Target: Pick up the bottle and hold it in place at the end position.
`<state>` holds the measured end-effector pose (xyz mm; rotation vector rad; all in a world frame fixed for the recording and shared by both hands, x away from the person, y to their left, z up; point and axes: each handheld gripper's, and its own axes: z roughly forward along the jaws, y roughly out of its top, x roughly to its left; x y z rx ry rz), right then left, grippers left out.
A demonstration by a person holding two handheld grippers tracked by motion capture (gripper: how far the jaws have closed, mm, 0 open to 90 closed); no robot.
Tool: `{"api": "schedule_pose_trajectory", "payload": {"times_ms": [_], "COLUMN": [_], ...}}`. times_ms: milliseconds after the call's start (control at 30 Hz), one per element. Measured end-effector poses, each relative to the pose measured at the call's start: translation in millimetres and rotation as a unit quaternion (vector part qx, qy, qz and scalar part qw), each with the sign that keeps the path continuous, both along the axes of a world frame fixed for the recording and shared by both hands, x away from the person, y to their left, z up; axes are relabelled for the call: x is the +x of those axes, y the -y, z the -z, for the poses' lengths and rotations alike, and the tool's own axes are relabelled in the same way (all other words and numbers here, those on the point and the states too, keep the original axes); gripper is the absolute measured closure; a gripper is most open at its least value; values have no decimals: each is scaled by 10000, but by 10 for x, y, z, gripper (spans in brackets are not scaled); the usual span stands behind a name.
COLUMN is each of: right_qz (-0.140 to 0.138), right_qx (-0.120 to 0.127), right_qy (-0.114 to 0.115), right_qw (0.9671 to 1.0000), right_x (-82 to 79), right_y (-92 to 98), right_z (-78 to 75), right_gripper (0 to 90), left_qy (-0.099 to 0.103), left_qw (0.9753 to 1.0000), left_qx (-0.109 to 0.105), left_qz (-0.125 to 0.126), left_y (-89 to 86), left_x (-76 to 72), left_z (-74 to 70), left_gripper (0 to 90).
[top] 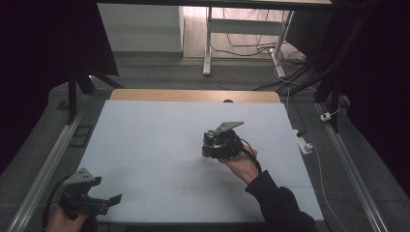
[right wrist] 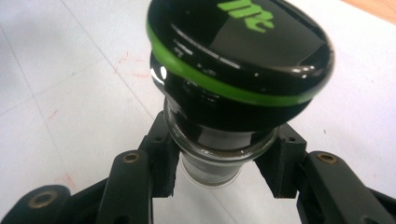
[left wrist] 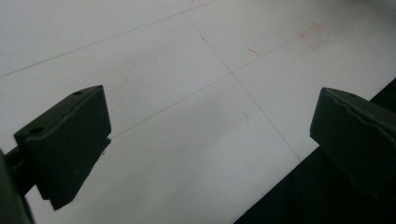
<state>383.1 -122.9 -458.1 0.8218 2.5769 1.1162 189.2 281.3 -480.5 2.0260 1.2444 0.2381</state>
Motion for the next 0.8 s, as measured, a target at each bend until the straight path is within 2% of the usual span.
{"api": "schedule_pose_trajectory", "payload": {"times_ms": [400, 667, 800], "right_qz": [-134, -80, -33], "right_qx": [-233, -310, -303], "right_qy": [162, 261, 231], "right_qw": [9995, 9991, 9993], "right_x": [170, 290, 335], "right_y": [-322, -440, -473], "right_z": [88, 192, 249], "right_gripper": [523, 523, 523], "left_qy": [-14, -17, -19], "left_qw": [10000, 10000, 10000], "left_qx": [-10, -12, -12], "left_qz": [-20, -21, -22], "left_y": [-1, -2, -2], "left_x": [1, 2, 2], "left_z": [1, 1, 1], "left_gripper": [2, 2, 2]}}
